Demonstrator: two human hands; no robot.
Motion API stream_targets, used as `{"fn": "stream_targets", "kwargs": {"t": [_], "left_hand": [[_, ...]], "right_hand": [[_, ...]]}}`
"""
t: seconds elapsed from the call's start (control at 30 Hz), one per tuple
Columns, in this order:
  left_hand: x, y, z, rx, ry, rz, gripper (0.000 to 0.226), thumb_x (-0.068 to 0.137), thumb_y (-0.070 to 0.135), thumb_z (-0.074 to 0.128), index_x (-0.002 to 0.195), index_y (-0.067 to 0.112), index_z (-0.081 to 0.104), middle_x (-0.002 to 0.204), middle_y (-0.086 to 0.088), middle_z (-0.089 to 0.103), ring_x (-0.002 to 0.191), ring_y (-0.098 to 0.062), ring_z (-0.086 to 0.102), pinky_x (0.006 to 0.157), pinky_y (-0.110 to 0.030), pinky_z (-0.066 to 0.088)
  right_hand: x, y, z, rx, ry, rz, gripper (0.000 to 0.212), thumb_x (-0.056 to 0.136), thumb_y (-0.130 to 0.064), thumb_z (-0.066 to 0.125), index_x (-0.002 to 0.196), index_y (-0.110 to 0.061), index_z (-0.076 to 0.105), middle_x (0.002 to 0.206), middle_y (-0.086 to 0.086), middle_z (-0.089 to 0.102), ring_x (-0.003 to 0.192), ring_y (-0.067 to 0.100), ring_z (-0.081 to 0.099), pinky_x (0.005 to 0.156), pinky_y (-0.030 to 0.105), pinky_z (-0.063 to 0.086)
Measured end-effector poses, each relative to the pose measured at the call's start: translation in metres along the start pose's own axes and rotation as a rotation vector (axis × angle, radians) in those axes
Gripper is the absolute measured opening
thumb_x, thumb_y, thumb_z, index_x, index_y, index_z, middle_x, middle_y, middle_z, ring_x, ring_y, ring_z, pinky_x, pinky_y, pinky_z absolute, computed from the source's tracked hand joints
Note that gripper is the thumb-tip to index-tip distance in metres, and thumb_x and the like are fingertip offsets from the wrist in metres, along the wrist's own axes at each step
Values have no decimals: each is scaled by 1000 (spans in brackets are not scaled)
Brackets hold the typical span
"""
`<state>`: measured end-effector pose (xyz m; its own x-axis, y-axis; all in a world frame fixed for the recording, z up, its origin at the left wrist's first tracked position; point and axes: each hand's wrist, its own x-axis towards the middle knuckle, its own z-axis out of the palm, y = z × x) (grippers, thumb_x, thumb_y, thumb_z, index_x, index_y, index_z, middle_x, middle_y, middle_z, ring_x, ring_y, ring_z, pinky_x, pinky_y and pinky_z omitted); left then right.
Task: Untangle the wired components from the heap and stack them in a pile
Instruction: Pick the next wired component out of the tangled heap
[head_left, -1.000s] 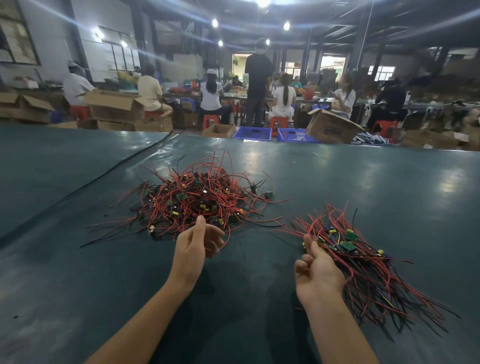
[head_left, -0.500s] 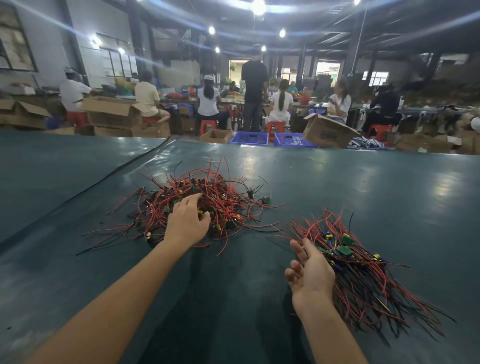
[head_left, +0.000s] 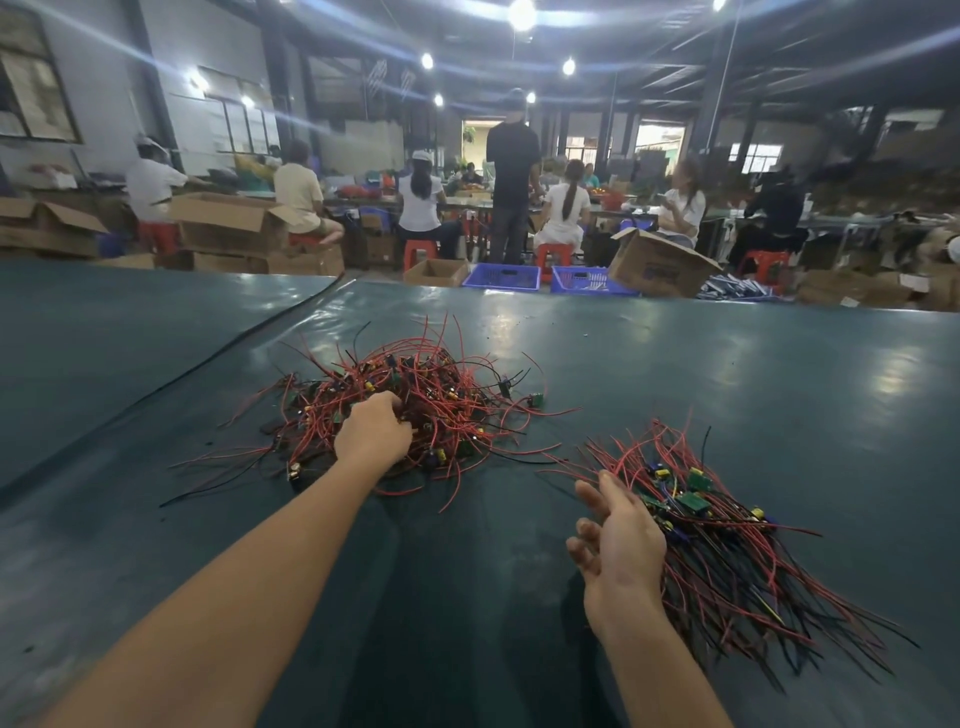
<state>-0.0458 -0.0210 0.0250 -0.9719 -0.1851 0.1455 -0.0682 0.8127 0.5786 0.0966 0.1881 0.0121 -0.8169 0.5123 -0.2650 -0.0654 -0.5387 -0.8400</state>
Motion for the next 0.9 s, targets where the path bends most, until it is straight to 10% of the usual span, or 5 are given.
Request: {"fn": "stream_targets", "kwargs": {"t": [0.33,0.6,0.9], "left_hand": [[-50,-11,17,-241,356,350,23,95,15,60,114,6,70,84,-5,76,59,-13,61,65,-30,55],[-98,-7,27,-602,254,347,19,94,16,61,110,12,71,82,20,71,62,-2,68,63,-24,58],[-141,14,32,-589,83,816,16,91,23,62,102,18,72,83,13,72,65,-7,66,58,-24,53]], "right_hand": [[-1,3,1,-21,-35,5,3,95,-22,62,95,-22,65,77,-4,72,41,5,45,36,17,39],[-6,7,5,-114,-177,29,10,94,-22,62,101,-16,67,71,-5,73,41,4,46,36,18,38],[-16,17,9,-369,-370,-68,20,93,-30,63,98,-12,72,80,-1,74,62,9,67,57,34,53]]}}
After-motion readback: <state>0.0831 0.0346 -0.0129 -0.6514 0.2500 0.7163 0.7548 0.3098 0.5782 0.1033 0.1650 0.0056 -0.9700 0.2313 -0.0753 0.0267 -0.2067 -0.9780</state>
